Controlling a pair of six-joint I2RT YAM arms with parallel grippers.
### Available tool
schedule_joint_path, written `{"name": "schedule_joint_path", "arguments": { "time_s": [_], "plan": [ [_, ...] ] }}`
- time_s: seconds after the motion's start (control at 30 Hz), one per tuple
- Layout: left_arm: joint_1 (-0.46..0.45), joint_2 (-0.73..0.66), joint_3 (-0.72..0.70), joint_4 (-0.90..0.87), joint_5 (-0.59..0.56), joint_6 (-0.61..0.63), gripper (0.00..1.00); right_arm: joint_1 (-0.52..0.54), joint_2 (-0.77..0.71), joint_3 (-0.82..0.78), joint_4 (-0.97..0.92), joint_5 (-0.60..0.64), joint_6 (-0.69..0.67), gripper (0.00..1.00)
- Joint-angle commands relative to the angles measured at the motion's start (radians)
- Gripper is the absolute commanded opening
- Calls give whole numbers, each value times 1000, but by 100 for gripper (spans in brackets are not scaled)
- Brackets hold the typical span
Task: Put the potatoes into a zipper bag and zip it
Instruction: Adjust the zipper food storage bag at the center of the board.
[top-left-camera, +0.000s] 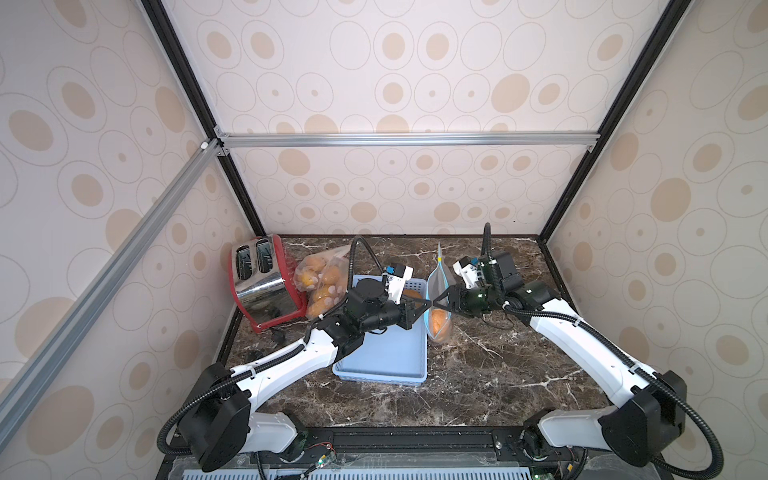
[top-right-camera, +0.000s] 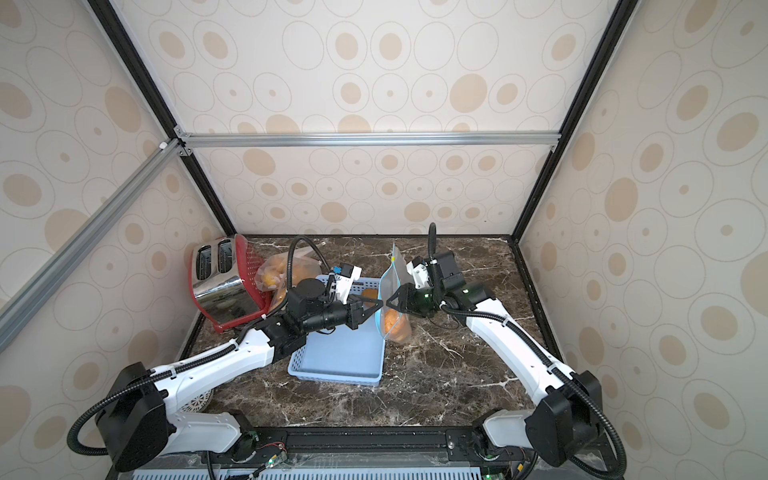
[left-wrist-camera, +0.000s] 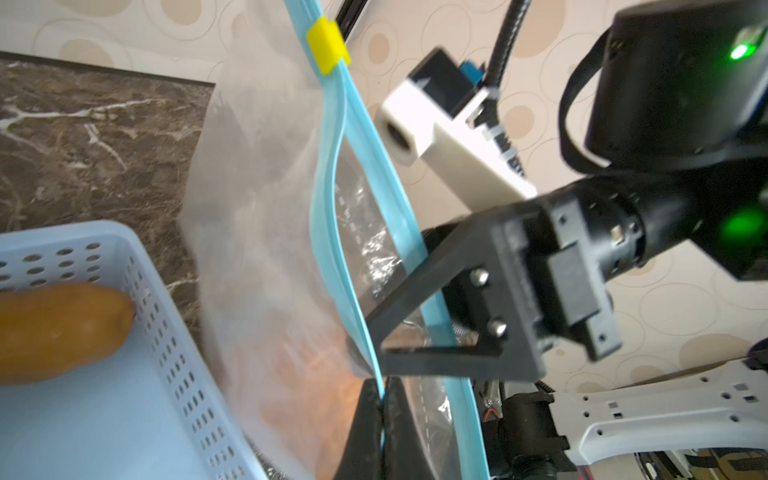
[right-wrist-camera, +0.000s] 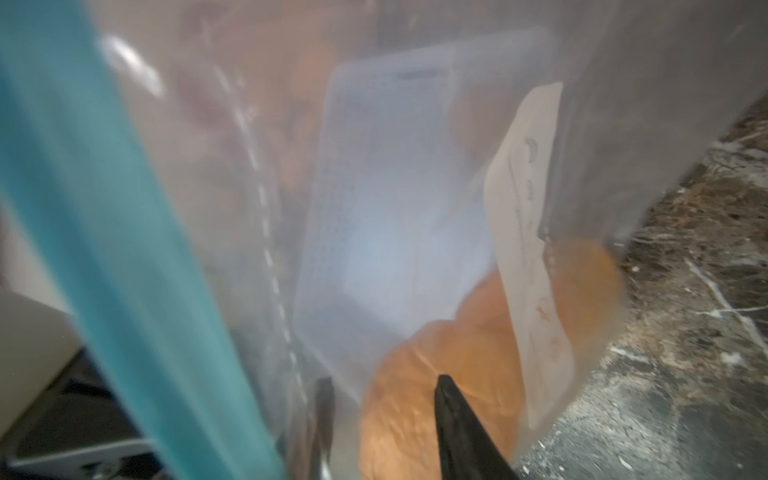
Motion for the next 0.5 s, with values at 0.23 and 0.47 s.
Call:
{"name": "schedule_joint_path", "arguments": {
  "time_s": [0.23,0.47],
  "plan": [
    [5,35,124,-5,3,-34,0,47,-23,100,-193,56,-95,2],
    [15,110,388,-276,-41,27,0,29,-10,294,-383,54,-140,0]
  ]
}}
